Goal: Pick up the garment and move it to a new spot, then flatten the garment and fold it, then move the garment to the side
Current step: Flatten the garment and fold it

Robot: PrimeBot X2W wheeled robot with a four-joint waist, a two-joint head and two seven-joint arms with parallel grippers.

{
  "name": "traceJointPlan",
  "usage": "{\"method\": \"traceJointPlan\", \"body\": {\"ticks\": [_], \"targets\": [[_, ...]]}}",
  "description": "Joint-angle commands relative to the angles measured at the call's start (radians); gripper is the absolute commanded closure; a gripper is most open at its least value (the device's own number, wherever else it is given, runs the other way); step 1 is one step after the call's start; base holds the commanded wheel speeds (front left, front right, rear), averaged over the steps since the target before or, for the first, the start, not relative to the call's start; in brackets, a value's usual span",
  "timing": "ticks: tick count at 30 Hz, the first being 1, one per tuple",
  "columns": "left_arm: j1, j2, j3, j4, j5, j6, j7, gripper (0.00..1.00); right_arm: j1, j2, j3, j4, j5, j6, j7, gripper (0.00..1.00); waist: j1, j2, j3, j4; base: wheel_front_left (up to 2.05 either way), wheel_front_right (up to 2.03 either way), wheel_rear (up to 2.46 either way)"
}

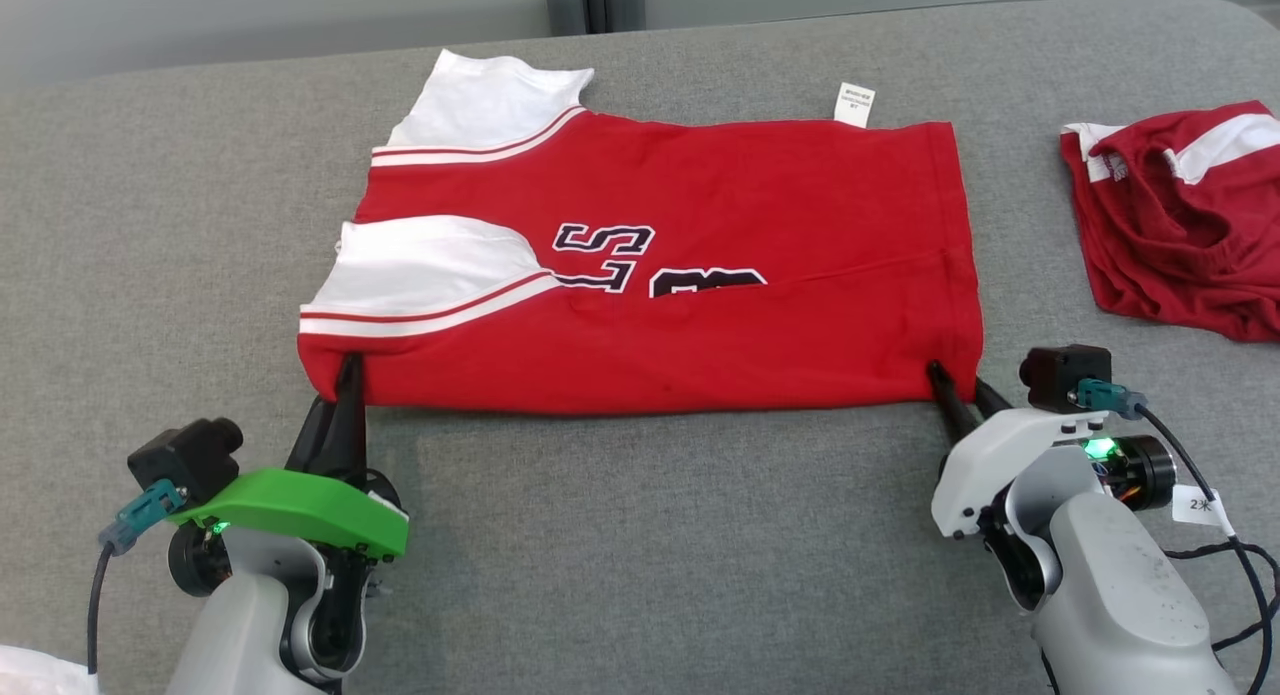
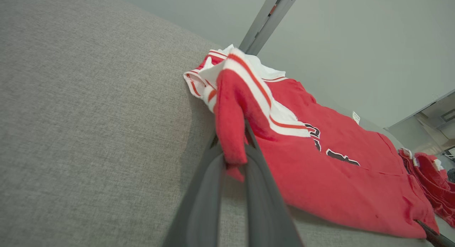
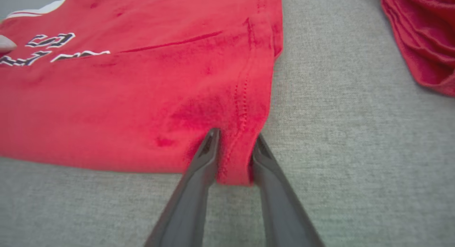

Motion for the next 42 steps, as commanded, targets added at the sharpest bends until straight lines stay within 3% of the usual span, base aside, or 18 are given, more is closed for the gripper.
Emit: {"method": "traceJointPlan", "body": {"ticks": [1, 10, 23, 34, 35, 36, 37, 38, 42], "targets": [[0.014, 0.012, 0.003, -0.009, 0.005, -0.004, -0.007, 1.00, -0.011, -0.003, 0.003, 0.012, 0.010, -0.001, -0.014, 1.00, 0.0000, 0.0000, -0.006, -0.002, 0.00, 0.00, 0.00], [0.102, 0.030, 0.007, -0.113, -0.002, 0.014, -0.017, 1.00, 0.028, -0.004, 0.000, -0.021, 0.042, -0.001, -0.060, 1.00, 0.0000, 0.0000, -0.072, -0.006, 0.00, 0.00, 0.00], [0.403, 0.060, -0.024, -0.353, -0.006, 0.107, 0.083, 1.00, 0.362, -0.004, -0.074, -0.377, 0.047, -0.001, 0.107, 1.00, 0.0000, 0.0000, -0.152, 0.016, 0.00, 0.00, 0.00], [0.476, 0.064, -0.053, -0.277, -0.008, 0.121, 0.114, 1.00, 0.494, -0.004, -0.084, -0.447, 0.050, -0.001, 0.162, 1.00, 0.0000, 0.0000, -0.158, 0.011, 0.00, 0.00, 0.00], [0.475, 0.063, -0.053, -0.268, -0.010, 0.119, 0.111, 1.00, 0.499, -0.005, -0.087, -0.447, 0.050, -0.001, 0.158, 0.79, 0.0000, 0.0000, -0.158, 0.009, 0.00, 0.00, 0.00], [0.474, 0.063, -0.053, -0.262, -0.010, 0.119, 0.108, 0.74, 0.502, -0.004, -0.086, -0.448, 0.051, -0.001, 0.157, 0.60, 0.0000, 0.0000, -0.159, 0.008, 0.00, 0.00, 0.00], [0.473, 0.063, -0.053, -0.255, -0.011, 0.119, 0.106, 0.53, 0.506, -0.005, -0.088, -0.448, 0.056, -0.001, 0.153, 0.12, 0.0000, 0.0000, -0.160, 0.005, 0.00, 0.00, 0.00], [0.474, 0.064, -0.053, -0.252, -0.011, 0.118, 0.106, 0.02, 0.508, -0.005, -0.090, -0.449, 0.057, -0.001, 0.150, 0.00, 0.0000, 0.0000, -0.161, 0.003, 0.00, 0.00, 0.00], [0.479, 0.100, -0.066, -0.260, 0.006, 0.108, 0.137, 0.00, 0.519, -0.004, -0.096, -0.458, 0.045, -0.001, 0.146, 0.00, 0.0000, 0.0000, -0.165, -0.003, 0.00, 0.00, 0.00]]}}
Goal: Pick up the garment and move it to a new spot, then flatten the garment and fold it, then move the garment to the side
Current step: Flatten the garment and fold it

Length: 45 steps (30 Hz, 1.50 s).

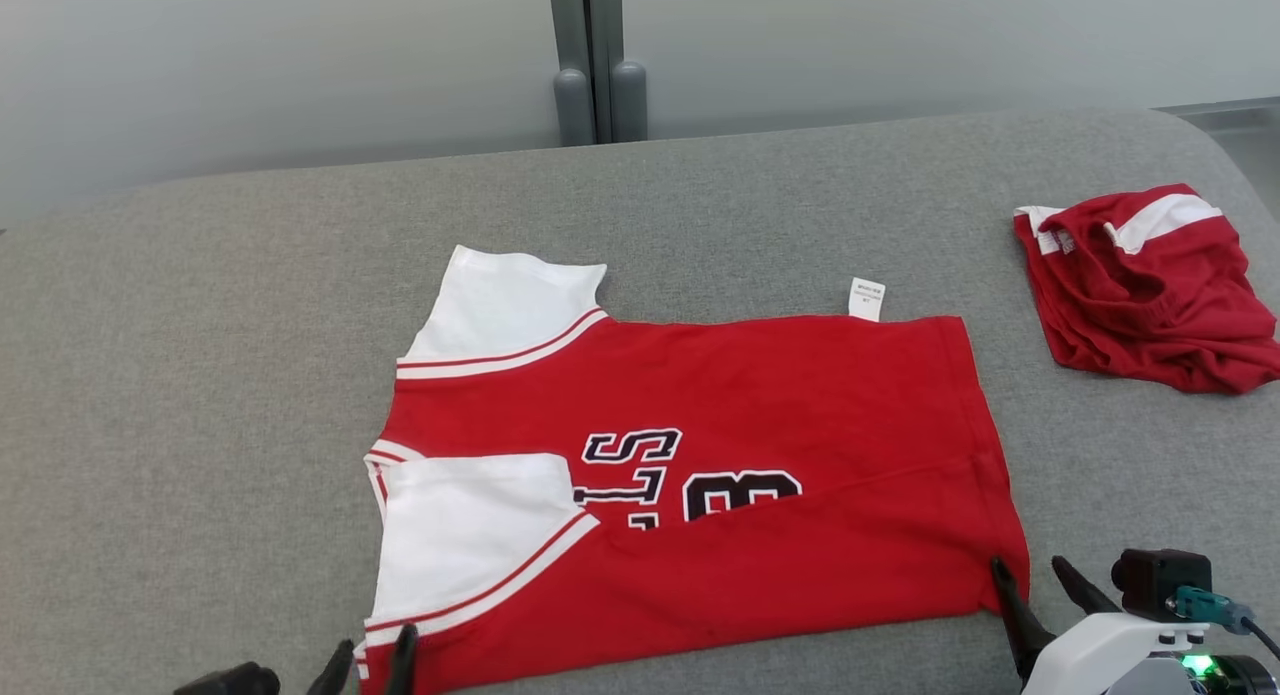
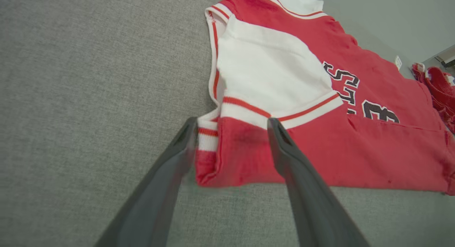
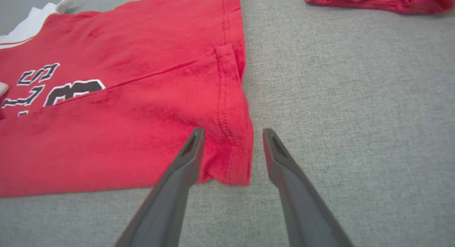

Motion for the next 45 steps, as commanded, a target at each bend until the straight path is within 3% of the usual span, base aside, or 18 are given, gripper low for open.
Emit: {"method": "traceJointPlan", "body": {"ticks": [1, 5, 9, 15, 20, 30, 45], "targets": [[0.008, 0.030, 0.010, -0.010, 0.014, 0.000, 0.008, 0.00, 0.014, -0.003, -0.004, -0.008, -0.009, -0.002, -0.003, 0.00, 0.0000, -0.0001, -0.001, -0.003, 0.00, 0.00, 0.00], [-0.027, 0.096, 0.028, -0.045, 0.043, 0.007, 0.027, 0.00, 0.014, -0.004, -0.021, -0.037, -0.023, -0.002, -0.003, 0.00, 0.0000, -0.0001, 0.001, -0.008, 0.00, 0.00, 0.00], [-0.122, 0.168, 0.027, -0.091, 0.085, -0.014, 0.071, 0.00, -0.017, -0.004, -0.039, -0.072, -0.044, -0.002, 0.005, 0.00, 0.0000, -0.0001, 0.013, -0.013, 0.00, 0.00, 0.00], [-0.401, 0.263, -0.008, -0.122, 0.134, -0.074, 0.177, 0.00, -0.108, -0.004, -0.020, -0.118, -0.083, -0.002, 0.028, 0.00, 0.0000, -0.0001, 0.071, -0.035, 0.00, 0.00, 0.00], [-0.665, 0.332, -0.066, -0.067, 0.116, -0.107, 0.277, 0.00, -0.235, -0.004, 0.048, -0.132, -0.106, -0.002, 0.044, 0.00, 0.0000, -0.0001, 0.156, -0.090, 0.00, 0.00, 0.00], [-1.017, 0.409, -0.248, 0.124, -0.012, -0.114, 0.381, 0.00, -0.427, -0.003, 0.139, -0.094, -0.119, -0.001, 0.019, 0.00, 0.0000, -0.0001, 0.329, -0.190, 0.00, 0.00, 0.00], [-1.121, 0.454, -0.374, 0.379, -0.116, -0.114, 0.399, 0.00, -0.528, -0.003, 0.187, 0.000, -0.089, -0.002, -0.057, 0.00, 0.0000, -0.0001, 0.436, -0.264, 0.00, 0.00, 0.00]]}}
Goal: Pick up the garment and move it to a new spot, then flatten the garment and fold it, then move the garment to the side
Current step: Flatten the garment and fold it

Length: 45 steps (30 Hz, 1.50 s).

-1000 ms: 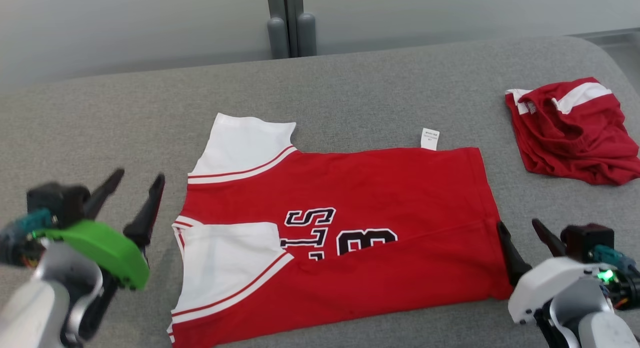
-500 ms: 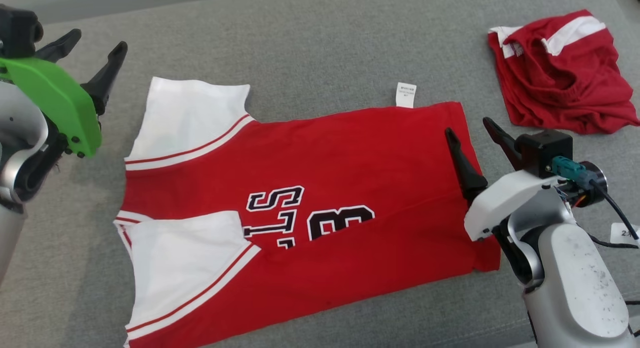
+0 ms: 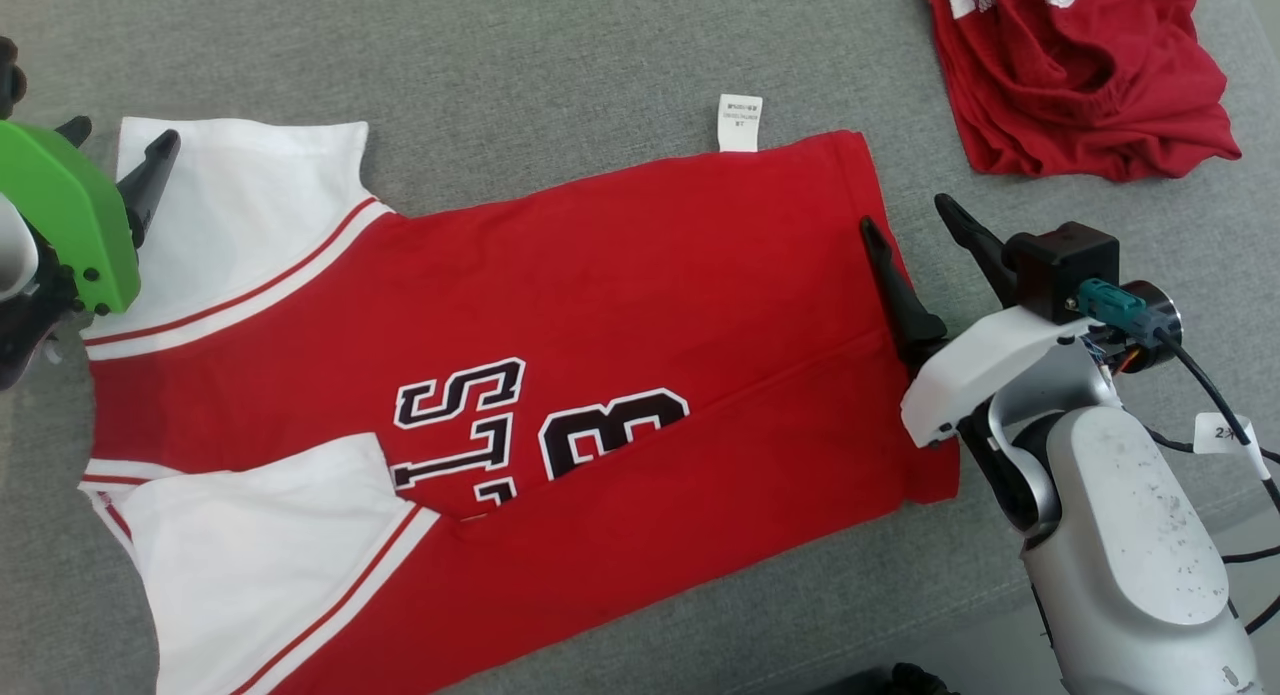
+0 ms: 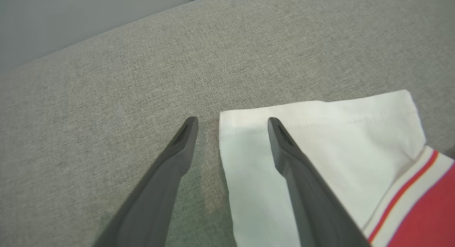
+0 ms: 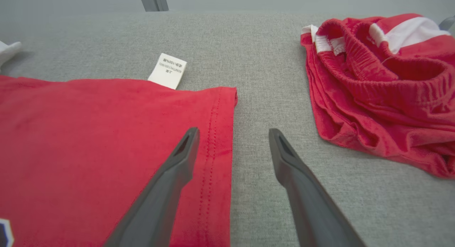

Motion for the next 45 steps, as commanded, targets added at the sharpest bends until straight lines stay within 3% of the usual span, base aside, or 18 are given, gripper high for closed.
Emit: {"method": "traceJointPlan", "body": {"ticks": [1, 9, 10, 11, 13, 14, 21, 30, 43, 44, 45], "targets": [[-0.018, 0.011, -0.006, 0.017, -0.006, -0.002, -0.006, 0.00, -0.019, -0.003, 0.002, 0.009, 0.008, -0.001, -0.010, 0.00, -0.0001, 0.0000, 0.028, -0.028, 0.00, 0.00, 0.00], [-0.013, 0.005, -0.055, 0.058, -0.050, -0.002, 0.026, 0.00, -0.042, -0.003, 0.008, 0.033, 0.006, -0.001, -0.024, 0.00, -0.0001, 0.0000, 0.031, -0.030, 0.00, 0.00, 0.00], [-0.013, 0.005, -0.063, 0.052, -0.057, -0.002, 0.028, 0.06, -0.047, -0.003, 0.007, 0.033, 0.005, -0.001, -0.024, 0.00, -0.0001, 0.0000, 0.030, -0.030, 0.00, 0.00, 0.00], [-0.014, 0.005, -0.068, 0.048, -0.065, -0.002, 0.031, 0.42, -0.050, -0.003, 0.007, 0.034, 0.005, -0.001, -0.022, 0.00, -0.0001, 0.0000, 0.030, -0.029, 0.00, 0.00, 0.00], [-0.016, 0.002, -0.082, 0.039, -0.081, -0.003, 0.040, 0.76, -0.058, -0.003, 0.009, 0.035, 0.002, -0.001, -0.019, 0.00, -0.0001, 0.0000, 0.028, -0.027, 0.00, 0.00, 0.00], [-0.016, 0.004, -0.092, 0.032, -0.089, -0.003, 0.045, 0.98, -0.064, -0.003, 0.011, 0.037, -0.002, -0.001, -0.016, 0.00, -0.0001, 0.0000, 0.027, -0.027, 0.00, 0.00, 0.00], [-0.047, 0.014, -0.108, 0.010, -0.102, -0.002, -0.014, 1.00, -0.138, -0.028, 0.020, 0.059, -0.013, -0.001, 0.014, 0.00, -0.0001, 0.0000, 0.015, -0.008, 0.00, 0.00, 0.00], [-0.050, 0.003, -0.115, -0.043, -0.117, -0.002, -0.149, 1.00, -0.289, -0.128, 0.087, 0.189, 0.011, -0.001, 0.140, 0.00, -0.0001, 0.0000, -0.016, 0.061, 0.00, 0.00, 0.00], [0.008, 0.025, -0.157, -0.189, -0.129, -0.003, -0.260, 1.00, -0.362, -0.255, 0.241, 0.329, 0.163, -0.001, 0.331, 0.00, -0.0001, 0.0000, -0.039, 0.134, 0.00, 0.00, 0.00], [0.010, 0.024, -0.159, -0.197, -0.129, -0.003, -0.263, 1.00, -0.363, -0.259, 0.249, 0.334, 0.172, -0.001, 0.338, 0.08, -0.0001, 0.0000, -0.040, 0.136, 0.00, 0.00, 0.00], [0.014, 0.024, -0.160, -0.205, -0.128, -0.003, -0.268, 1.00, -0.365, -0.263, 0.259, 0.340, 0.183, -0.001, 0.344, 0.28, -0.0001, 0.0000, -0.041, 0.139, 0.00, 0.00, 0.00]]}}
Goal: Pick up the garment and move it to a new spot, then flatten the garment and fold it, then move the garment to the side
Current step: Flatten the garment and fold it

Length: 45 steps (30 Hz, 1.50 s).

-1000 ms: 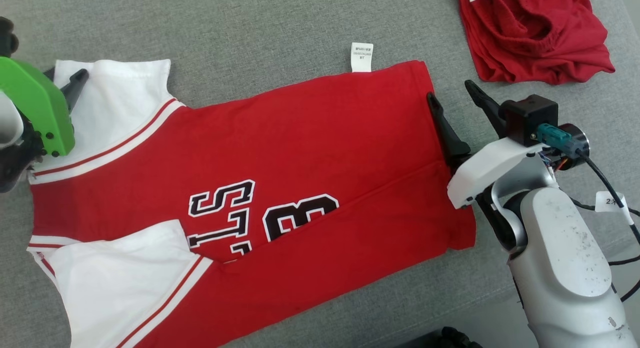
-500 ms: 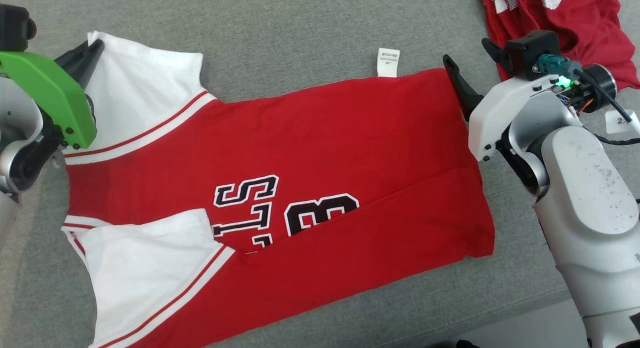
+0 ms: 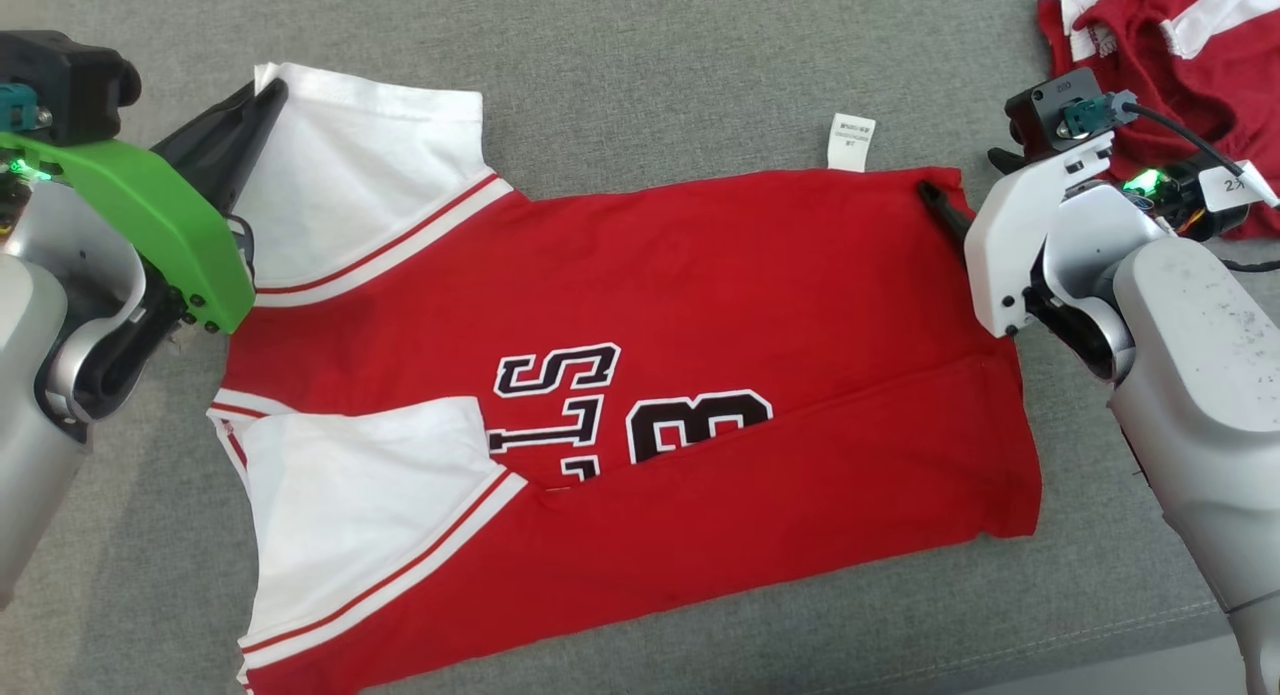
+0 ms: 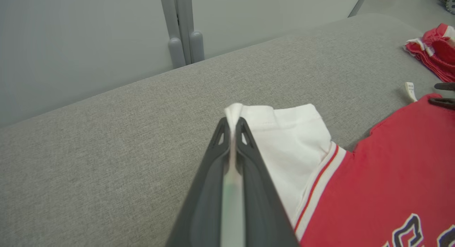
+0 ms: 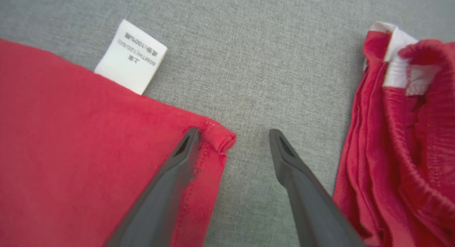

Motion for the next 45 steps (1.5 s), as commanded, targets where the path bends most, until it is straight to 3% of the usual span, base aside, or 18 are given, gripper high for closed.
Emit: {"method": "traceJointPlan", "body": {"ticks": [1, 5, 6, 11, 21, 26, 35, 39, 44, 45], "targets": [[0.014, 0.006, -0.001, -0.008, 0.004, -0.003, -0.009, 1.00, -0.005, -0.007, 0.013, 0.011, 0.014, -0.001, 0.009, 0.51, 0.0000, 0.0000, -0.004, 0.007, 0.00, 0.00, 0.00], [0.022, 0.001, -0.004, -0.024, 0.007, -0.002, -0.022, 1.00, -0.007, -0.015, 0.059, 0.025, 0.043, -0.001, 0.024, 0.85, 0.0000, 0.0000, -0.009, 0.013, 0.00, 0.00, 0.00], [0.024, -0.001, -0.005, -0.027, 0.008, -0.002, -0.026, 1.00, -0.007, -0.016, 0.068, 0.028, 0.050, -0.001, 0.023, 1.00, 0.0000, 0.0000, -0.011, 0.014, 0.00, 0.00, 0.00], [0.032, -0.001, -0.003, -0.029, 0.010, 0.002, -0.043, 1.00, -0.029, -0.016, 0.075, 0.035, 0.059, -0.001, -0.027, 1.00, 0.0000, 0.0000, -0.025, 0.017, 0.00, 0.00, 0.00], [0.093, -0.007, 0.004, -0.050, -0.002, 0.004, -0.120, 1.00, -0.040, 0.025, 0.020, 0.109, -0.011, -0.001, -0.242, 1.00, 0.0000, 0.0000, -0.085, 0.033, 0.00, 0.00, 0.00], [0.202, 0.010, 0.001, -0.131, -0.017, 0.031, -0.180, 1.00, 0.035, 0.020, 0.004, 0.102, -0.013, -0.001, -0.331, 1.00, 0.0000, 0.0000, -0.134, 0.053, 0.00, 0.00, 0.00], [0.489, 0.046, 0.007, -0.290, -0.072, 0.139, -0.311, 1.00, 0.258, 0.000, -0.064, -0.002, -0.015, -0.001, -0.410, 1.00, 0.0000, 0.0000, -0.224, 0.088, 0.00, 0.00, 0.00], [0.595, 0.024, -0.002, -0.322, -0.104, 0.165, -0.348, 1.00, 0.350, 0.015, -0.108, -0.049, -0.029, -0.001, -0.409, 1.00, 0.0000, 0.0000, -0.249, 0.098, 0.00, 0.00, 0.00], [0.674, -0.017, -0.021, -0.305, -0.124, 0.166, -0.372, 1.00, 0.435, 0.035, -0.153, -0.086, -0.056, -0.001, -0.401, 1.00, 0.0000, 0.0000, -0.270, 0.106, 0.00, 0.00, 0.00], [0.687, -0.028, -0.024, -0.291, -0.128, 0.161, -0.374, 1.00, 0.451, 0.040, -0.164, -0.091, -0.065, -0.001, -0.400, 0.93, 0.0000, 0.0000, -0.274, 0.107, 0.00, 0.00, 0.00]]}}
